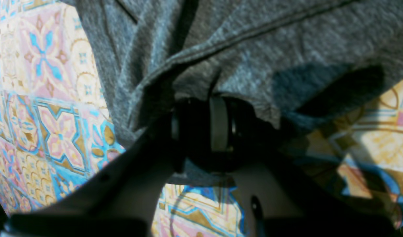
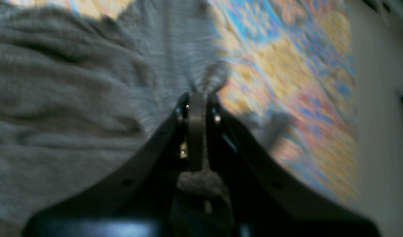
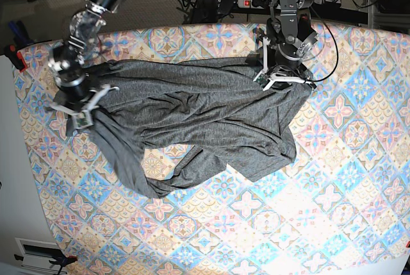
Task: Layout the t-shirt on the table in an organized manner, then fold the t-shirt properly
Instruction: 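Grasp the shirt side with the right gripper and pull it toward the base, then release the shirt side and move the right gripper along it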
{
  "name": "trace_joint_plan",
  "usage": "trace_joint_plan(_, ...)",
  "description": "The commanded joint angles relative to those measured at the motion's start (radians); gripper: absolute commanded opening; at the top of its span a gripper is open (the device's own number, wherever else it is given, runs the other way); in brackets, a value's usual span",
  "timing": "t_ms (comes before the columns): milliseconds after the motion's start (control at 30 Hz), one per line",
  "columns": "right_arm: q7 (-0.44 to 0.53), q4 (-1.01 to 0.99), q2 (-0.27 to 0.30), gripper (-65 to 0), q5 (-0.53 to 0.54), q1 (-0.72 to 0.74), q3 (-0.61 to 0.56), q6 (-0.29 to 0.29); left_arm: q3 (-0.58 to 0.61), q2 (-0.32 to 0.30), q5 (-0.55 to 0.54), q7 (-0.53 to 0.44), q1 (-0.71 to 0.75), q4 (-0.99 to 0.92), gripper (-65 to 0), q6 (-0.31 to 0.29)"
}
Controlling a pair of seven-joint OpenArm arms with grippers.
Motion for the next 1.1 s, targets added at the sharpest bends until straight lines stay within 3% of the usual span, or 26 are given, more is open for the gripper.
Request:
trace_joint_plan(0, 0.042, 0.047, 0.005, -65.0, 0.045, 0.003, 0.013, -0.017, 0.001, 0.002, -0.001, -0.008, -0.004, 0.017, -54.2, 0.007)
trace_joint_plan(133, 0.061, 0.099, -0.01, -65.0, 0.103, -0.066, 0.031, -0.017, 0.001, 0.002, -0.001, -0.008, -0.005, 0.017, -54.2, 0.007)
trace_joint_plan(367, 0.197, 0.096, -0.021, -65.0, 0.14, -0.184, 0.033, -0.017, 0.001, 0.002, -0.001, -0.008, -0.005, 0.017, -54.2, 0.007)
trace_joint_plan(600, 0.208, 0.067, -0.032, -65.0, 0.135, -0.187, 0.031, -0.017, 0.001, 0.012, -0.001, -0.008, -0.005, 0.016, -54.2, 0.007)
trace_joint_plan(767, 0.216, 0.074, -0.032, -42.6, 0.135, -0.187, 0.031, -0.017, 0.001, 0.022, 0.001, -0.008, -0.005, 0.016, -54.2, 0.007)
trace_joint_plan(833, 0.217, 0.077, -0.03, -36.9, 0.137, -0.192, 0.031, -0.017, 0.001, 0.022, 0.001, -0.008, -0.005, 0.016, -54.2, 0.007)
trace_joint_plan(933, 0.245, 0.077, -0.03, -32.4, 0.14, -0.192, 0.033, -0.017, 0.001, 0.022, 0.001, -0.008, -0.005, 0.016, -54.2, 0.007)
trace_joint_plan(1067, 0.319, 0.077, -0.03, -32.0, 0.138, -0.189, 0.031, -0.017, 0.001, 0.022, 0.001, -0.008, -0.005, 0.016, -54.2, 0.007)
